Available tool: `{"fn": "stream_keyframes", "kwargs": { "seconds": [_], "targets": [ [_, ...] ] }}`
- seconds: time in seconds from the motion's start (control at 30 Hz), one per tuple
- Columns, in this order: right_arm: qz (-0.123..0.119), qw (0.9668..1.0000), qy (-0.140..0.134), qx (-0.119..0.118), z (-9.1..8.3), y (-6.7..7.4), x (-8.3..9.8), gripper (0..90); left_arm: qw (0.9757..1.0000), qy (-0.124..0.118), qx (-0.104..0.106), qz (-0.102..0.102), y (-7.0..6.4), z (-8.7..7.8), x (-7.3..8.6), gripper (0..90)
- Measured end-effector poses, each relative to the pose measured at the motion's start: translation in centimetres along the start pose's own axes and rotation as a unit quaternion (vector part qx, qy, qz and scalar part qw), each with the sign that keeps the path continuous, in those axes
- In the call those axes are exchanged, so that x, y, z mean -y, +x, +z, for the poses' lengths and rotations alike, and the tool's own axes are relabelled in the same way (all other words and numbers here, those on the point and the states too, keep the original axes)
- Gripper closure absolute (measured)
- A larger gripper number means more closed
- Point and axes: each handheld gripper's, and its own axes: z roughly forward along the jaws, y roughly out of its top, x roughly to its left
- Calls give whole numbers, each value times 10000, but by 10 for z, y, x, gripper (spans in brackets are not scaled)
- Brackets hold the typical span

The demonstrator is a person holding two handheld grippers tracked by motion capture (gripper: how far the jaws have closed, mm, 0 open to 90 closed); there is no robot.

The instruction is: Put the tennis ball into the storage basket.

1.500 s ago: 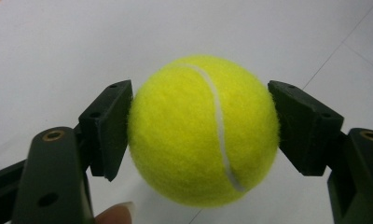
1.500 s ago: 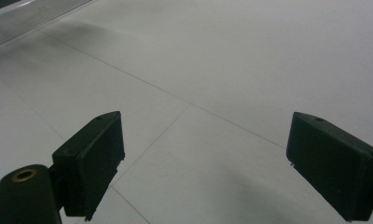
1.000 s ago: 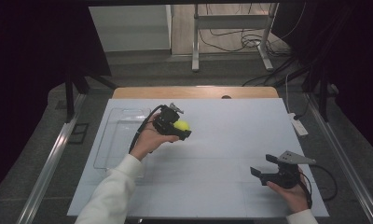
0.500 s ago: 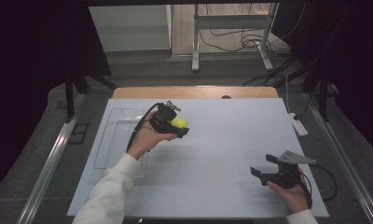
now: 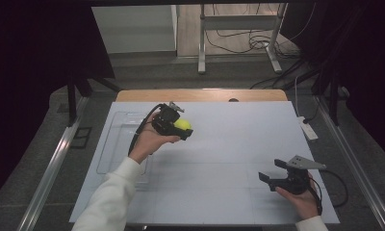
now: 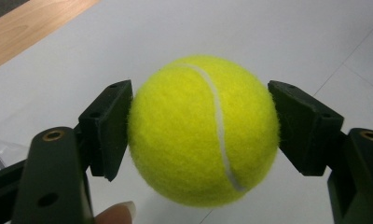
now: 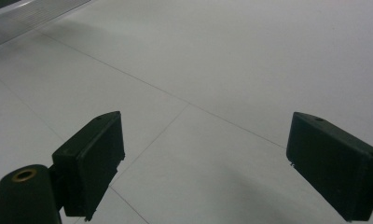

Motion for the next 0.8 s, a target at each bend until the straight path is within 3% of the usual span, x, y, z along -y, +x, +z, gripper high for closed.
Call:
{"fn": "stream_keyframes", "kwargs": {
  "seconds": [0.8],
  "targets": [
    [-13, 10000, 10, 2, 0, 0, 0, 114, 9997, -201, -105, -59, 14, -23, 1, 267]
  ]
}}
